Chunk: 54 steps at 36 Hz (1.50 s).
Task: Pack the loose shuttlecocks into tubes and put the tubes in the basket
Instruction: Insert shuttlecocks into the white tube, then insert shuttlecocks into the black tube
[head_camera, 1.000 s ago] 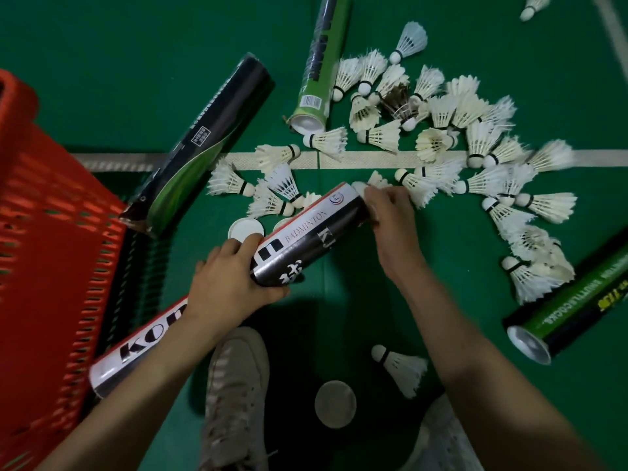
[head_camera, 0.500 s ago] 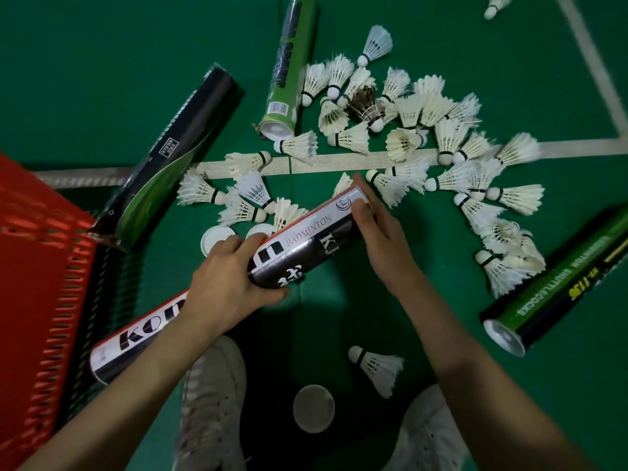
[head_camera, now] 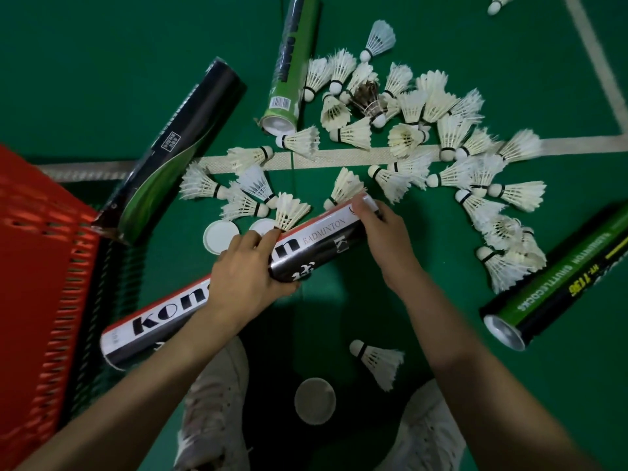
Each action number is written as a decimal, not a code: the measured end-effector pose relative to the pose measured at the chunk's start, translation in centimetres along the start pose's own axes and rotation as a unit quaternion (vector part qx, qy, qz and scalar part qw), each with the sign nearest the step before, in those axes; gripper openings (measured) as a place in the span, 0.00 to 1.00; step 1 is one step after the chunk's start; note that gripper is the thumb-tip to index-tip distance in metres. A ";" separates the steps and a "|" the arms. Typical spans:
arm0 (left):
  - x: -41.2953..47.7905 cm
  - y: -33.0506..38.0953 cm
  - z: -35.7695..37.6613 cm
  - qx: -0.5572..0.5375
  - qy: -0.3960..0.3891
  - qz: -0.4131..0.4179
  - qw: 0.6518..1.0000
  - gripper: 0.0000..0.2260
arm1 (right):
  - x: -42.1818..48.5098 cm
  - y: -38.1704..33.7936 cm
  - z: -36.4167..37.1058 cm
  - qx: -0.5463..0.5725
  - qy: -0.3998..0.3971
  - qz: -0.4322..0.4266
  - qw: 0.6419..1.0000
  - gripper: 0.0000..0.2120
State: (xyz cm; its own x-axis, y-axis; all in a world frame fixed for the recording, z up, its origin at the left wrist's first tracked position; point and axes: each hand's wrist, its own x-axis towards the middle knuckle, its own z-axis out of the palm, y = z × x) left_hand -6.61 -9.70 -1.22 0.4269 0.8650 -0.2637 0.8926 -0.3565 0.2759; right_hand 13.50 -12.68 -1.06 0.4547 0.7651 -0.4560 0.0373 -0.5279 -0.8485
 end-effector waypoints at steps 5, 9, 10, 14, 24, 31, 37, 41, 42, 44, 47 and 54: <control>-0.6 -1.3 0.2 -0.011 -0.016 -0.017 1.000 0.39 | 0.4 0.4 1.5 -0.015 -0.014 0.012 1.000 0.12; -1.6 -3.8 0.0 -0.012 -0.026 -0.058 0.998 0.40 | 0.8 0.6 4.5 0.033 -0.062 0.042 0.997 0.17; -1.9 -4.5 -0.1 -0.016 -0.022 -0.074 0.997 0.41 | 0.7 0.5 5.3 0.041 -0.072 0.040 0.996 0.18; -2.5 -7.6 -0.4 -0.075 0.006 -0.144 0.987 0.41 | 0.8 0.9 8.4 -0.007 -0.096 -0.004 0.995 0.19; -2.9 -10.8 -0.1 -0.080 0.004 -0.242 0.967 0.39 | 0.8 3.0 12.8 -0.329 -0.175 -0.276 0.886 0.24; -4.3 -11.5 0.8 -0.090 0.021 -0.253 0.963 0.41 | 0.3 4.3 15.1 -0.470 -0.202 -0.318 0.799 0.29; -5.0 -12.9 0.8 -0.067 0.026 -0.278 0.958 0.40 | 0.6 3.9 16.2 -0.504 -0.131 -0.303 0.798 0.18; -5.6 -13.7 1.5 -0.048 0.014 -0.326 0.944 0.37 | 2.0 4.2 14.7 -0.512 -0.060 -0.268 0.814 0.21; -5.7 -13.7 1.7 -0.040 0.000 -0.337 0.941 0.37 | 2.2 4.2 14.3 -0.514 -0.049 -0.256 0.817 0.23; -5.7 -13.3 2.1 -0.030 -0.039 -0.346 0.937 0.39 | 2.4 4.0 13.6 -0.508 -0.035 -0.241 0.826 0.27; -4.9 -12.6 2.3 0.014 -0.071 -0.326 0.942 0.42 | 2.3 3.9 13.0 -0.484 -0.034 -0.244 0.840 0.28; -2.3 -8.3 1.1 0.029 0.007 -0.144 0.989 0.34 | 1.4 3.8 10.8 -0.429 -0.063 -0.226 0.872 0.29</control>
State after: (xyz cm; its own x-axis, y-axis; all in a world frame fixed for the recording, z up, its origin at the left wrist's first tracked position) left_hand -14.83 -9.14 -3.96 0.1517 0.9385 -0.3101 0.9840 -0.1136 0.1375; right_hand 4.62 -9.65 -7.83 0.1207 0.9724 -0.1995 0.8647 -0.2017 -0.4601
